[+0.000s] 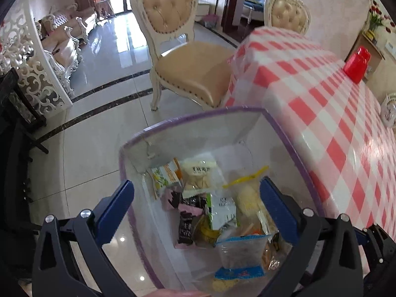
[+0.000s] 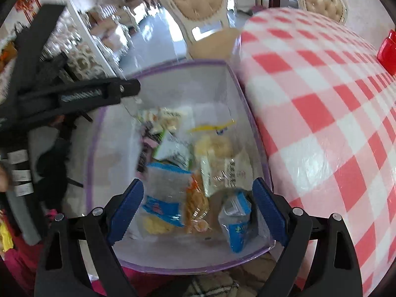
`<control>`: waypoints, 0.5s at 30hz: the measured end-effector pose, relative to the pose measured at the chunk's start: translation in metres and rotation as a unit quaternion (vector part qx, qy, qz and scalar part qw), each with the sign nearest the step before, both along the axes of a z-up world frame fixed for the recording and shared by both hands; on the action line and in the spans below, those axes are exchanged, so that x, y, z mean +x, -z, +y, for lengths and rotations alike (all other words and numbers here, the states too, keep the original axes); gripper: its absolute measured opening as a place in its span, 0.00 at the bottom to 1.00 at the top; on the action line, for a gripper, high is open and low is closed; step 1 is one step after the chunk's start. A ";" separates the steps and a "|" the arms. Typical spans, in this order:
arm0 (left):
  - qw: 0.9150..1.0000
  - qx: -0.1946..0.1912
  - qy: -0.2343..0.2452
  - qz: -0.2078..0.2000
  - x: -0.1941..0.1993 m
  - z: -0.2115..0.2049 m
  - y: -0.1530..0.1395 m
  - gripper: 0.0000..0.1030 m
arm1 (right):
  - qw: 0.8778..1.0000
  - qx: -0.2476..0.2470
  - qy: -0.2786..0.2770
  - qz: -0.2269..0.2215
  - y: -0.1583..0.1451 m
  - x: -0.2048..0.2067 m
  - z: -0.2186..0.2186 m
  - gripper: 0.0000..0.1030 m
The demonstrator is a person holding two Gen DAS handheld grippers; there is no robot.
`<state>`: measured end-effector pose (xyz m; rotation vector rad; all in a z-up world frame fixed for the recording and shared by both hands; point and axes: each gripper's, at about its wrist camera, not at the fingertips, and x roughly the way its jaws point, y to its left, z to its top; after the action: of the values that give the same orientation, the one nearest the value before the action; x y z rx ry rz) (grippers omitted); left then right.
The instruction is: Organize snacks
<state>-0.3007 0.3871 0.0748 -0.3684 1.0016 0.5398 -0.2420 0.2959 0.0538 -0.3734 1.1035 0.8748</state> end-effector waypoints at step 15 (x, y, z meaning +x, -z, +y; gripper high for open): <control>0.999 0.004 0.022 0.025 0.015 -0.014 0.019 0.99 | 0.999 -0.037 0.003 -0.026 0.021 0.002 0.004 0.84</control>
<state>-0.2858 0.3732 0.0562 -0.3252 1.0528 0.5150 -0.2400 0.2997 0.0327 -0.4527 1.0896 0.8166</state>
